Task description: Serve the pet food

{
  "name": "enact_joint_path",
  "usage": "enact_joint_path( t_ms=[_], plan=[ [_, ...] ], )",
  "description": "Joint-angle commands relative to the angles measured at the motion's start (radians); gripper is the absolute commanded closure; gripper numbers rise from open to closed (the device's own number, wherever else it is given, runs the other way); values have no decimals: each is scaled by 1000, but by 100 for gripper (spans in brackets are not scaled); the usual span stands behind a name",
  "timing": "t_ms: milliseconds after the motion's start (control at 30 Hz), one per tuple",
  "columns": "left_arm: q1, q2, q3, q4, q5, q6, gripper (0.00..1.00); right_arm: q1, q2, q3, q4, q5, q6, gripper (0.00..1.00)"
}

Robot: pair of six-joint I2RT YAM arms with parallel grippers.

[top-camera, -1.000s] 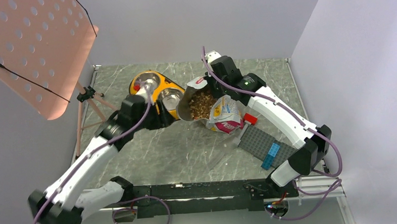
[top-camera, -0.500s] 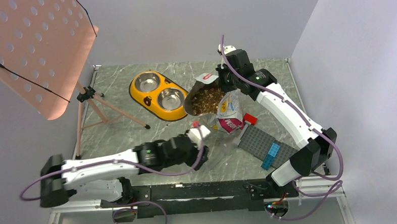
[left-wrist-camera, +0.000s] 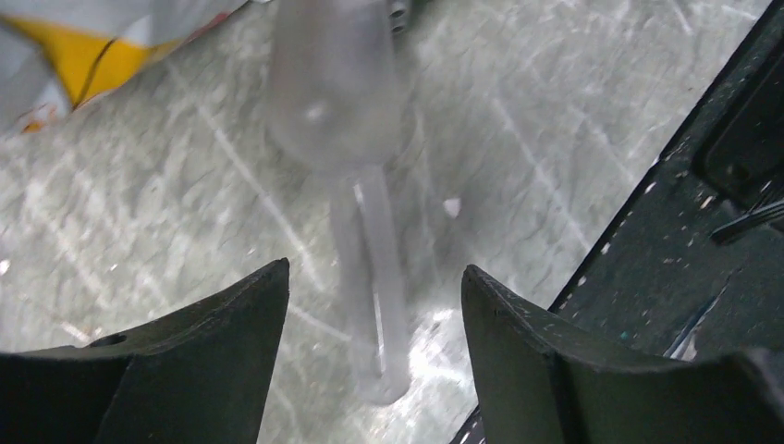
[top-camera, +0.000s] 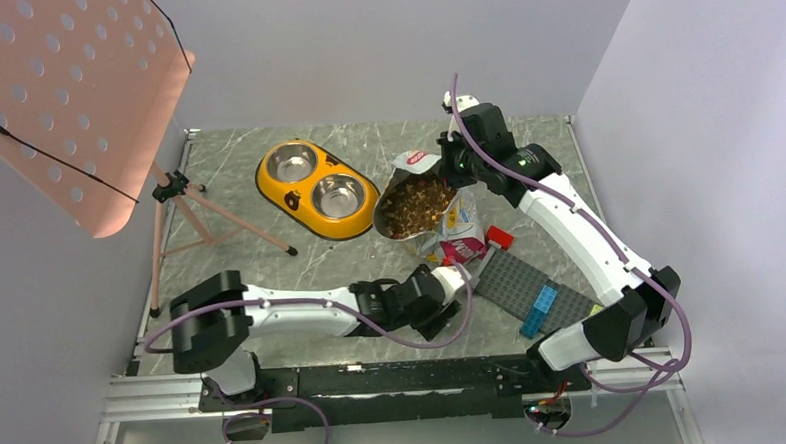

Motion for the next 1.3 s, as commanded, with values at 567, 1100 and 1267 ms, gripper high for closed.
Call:
enact_joint_path(
  t_ms=[567, 1100, 1267],
  plan=[
    [-1, 200, -17, -170, -122, -87, 84, -29, -110, -14, -9, -24, -7, 100],
    [537, -580, -471, 71, 751, -293, 100, -118, -175, -114, 60, -89, 5, 100],
    [795, -480, -493, 258, 1037, -405, 100, -128, -182, -104, 57, -97, 4, 100]
  ],
)
